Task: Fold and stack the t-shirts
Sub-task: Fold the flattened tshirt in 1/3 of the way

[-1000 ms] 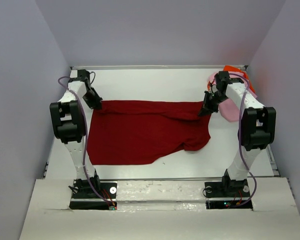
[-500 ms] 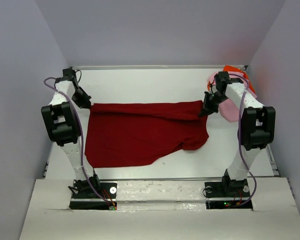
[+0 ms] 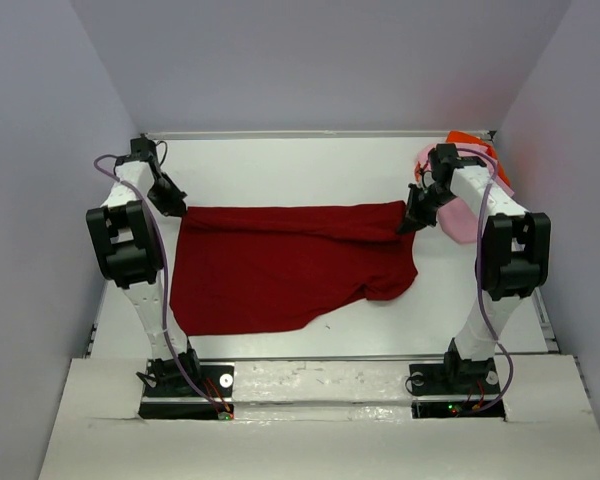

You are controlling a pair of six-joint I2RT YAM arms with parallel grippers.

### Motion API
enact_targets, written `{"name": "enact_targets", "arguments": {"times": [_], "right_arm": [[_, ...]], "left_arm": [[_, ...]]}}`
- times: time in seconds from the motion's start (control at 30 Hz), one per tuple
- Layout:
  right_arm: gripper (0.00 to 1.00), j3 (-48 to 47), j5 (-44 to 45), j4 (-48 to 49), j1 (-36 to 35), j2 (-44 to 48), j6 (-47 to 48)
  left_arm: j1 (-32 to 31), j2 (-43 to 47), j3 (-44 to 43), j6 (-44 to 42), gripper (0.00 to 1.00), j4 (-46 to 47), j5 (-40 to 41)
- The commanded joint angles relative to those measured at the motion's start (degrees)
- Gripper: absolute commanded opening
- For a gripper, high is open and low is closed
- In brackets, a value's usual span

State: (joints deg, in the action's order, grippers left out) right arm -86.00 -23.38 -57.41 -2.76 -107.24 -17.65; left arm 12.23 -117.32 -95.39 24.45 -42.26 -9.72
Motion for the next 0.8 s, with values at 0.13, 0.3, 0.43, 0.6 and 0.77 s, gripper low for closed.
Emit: {"name": "enact_targets", "arguments": {"times": [0.13, 0.3, 0.43, 0.6, 0.77], "right_arm": [[0.07, -0.2, 1.1, -1.1, -0.5, -0.6, 1.6], [1.0, -1.4, 3.9, -2.7, -0.5, -0.9, 2.0], [1.0, -2.7, 6.5, -3.1, -0.5, -0.8, 1.8], [1.0, -6.5, 4.0, -1.8, -0.5, -1.4, 0.8], [0.57, -11.0, -0.5, 0.2, -1.0, -4.6, -1.1]], "left_arm": [[0.0, 2.0, 2.0, -1.4, 0.11, 0.1, -0.9], [0.0, 4.6, 3.0, -0.5, 0.99, -0.3, 1.6], [0.0, 6.9, 3.5, 0.2, 0.99, 0.2, 2.9], [0.1, 9.6, 2.7, 1.8, 0.99, 2.9, 0.3], [-1.7, 9.4, 0.5, 2.4, 0.99, 5.3, -5.0]]}}
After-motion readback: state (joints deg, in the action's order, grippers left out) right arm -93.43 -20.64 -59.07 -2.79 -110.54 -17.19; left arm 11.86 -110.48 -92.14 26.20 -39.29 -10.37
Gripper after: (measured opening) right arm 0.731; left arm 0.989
